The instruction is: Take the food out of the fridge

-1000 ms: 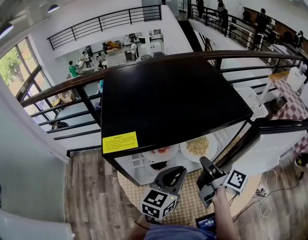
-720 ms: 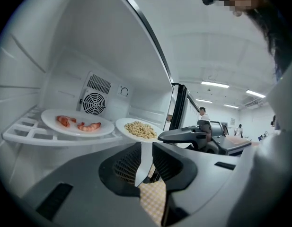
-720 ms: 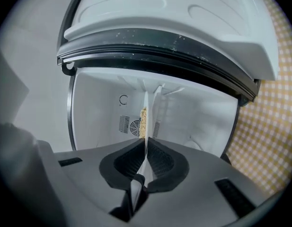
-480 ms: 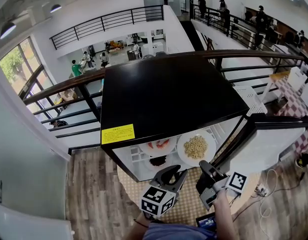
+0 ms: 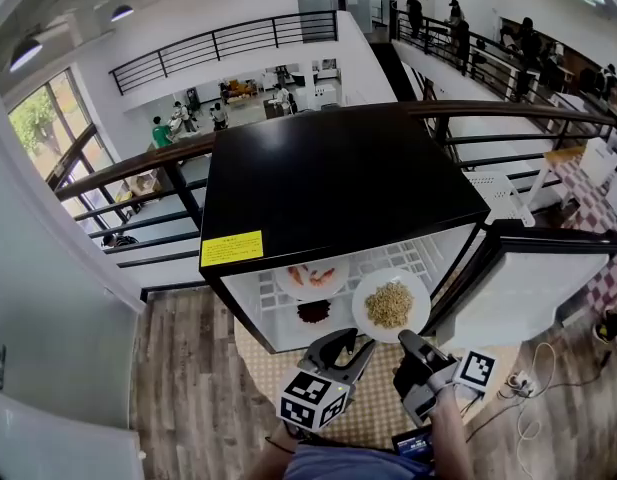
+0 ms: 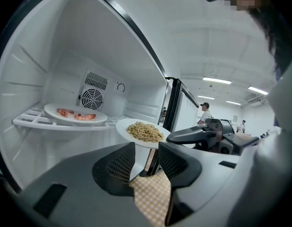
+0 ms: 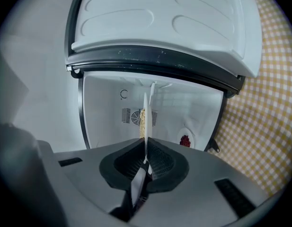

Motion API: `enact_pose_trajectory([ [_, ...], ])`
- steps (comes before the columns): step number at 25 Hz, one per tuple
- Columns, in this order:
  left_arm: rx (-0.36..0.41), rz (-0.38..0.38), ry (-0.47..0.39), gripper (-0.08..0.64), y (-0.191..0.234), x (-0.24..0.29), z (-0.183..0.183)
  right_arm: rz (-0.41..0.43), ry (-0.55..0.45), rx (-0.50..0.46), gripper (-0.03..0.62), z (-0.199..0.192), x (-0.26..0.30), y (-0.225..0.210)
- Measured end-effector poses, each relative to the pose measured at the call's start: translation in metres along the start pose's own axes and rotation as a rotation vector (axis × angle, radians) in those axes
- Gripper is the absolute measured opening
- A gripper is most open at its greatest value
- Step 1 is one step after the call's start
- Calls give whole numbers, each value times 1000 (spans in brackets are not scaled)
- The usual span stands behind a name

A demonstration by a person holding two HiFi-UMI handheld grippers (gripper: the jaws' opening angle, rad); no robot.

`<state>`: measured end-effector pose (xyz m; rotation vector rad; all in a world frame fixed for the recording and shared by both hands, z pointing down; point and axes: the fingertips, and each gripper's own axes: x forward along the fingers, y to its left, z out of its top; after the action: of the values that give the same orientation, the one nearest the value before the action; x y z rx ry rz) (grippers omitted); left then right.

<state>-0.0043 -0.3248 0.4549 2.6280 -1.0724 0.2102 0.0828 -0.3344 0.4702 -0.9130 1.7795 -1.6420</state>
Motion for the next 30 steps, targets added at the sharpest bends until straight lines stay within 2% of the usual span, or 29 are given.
enact_pose_trajectory([
  [12, -10, 74, 1, 183, -31, -16, -13, 24, 79, -12, 25, -7, -33, 1],
  [17, -29, 148, -15, 183, -46, -30, -19, 27, 136, -35, 25, -16, -50, 3],
  [25, -53, 304, -107, 183, -76, -57, -17, 50, 234, -53, 25, -29, -80, 5],
  [30, -77, 361, -120, 181, -97, -70, -28, 55, 286, -72, 25, -34, -96, 3],
])
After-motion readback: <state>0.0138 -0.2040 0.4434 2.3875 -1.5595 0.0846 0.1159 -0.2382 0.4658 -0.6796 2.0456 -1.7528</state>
